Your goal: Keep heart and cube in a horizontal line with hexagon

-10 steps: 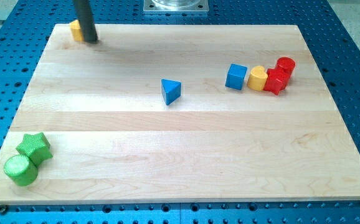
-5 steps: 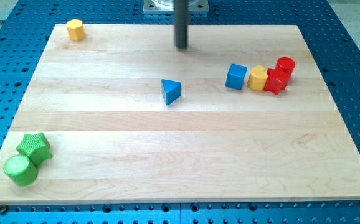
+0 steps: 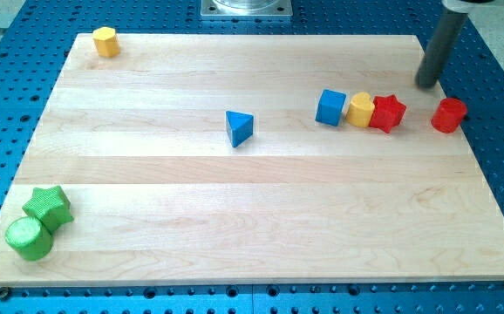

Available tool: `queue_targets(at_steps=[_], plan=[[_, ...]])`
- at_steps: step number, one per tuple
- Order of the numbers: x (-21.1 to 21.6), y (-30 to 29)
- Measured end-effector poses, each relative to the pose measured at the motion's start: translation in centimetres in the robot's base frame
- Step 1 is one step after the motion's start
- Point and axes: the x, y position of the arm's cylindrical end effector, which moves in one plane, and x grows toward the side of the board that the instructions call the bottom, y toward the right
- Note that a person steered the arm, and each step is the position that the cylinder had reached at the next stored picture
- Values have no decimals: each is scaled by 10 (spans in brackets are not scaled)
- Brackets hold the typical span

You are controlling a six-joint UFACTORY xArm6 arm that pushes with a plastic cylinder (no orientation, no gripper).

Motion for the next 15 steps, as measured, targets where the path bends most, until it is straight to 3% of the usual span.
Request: queue_targets(at_steps=[1, 2, 4, 5, 8, 13, 14, 15], plan=[[30, 44], [42, 28], [97, -101], [101, -147], [43, -165], [26, -189], [2, -193], [-3, -125]])
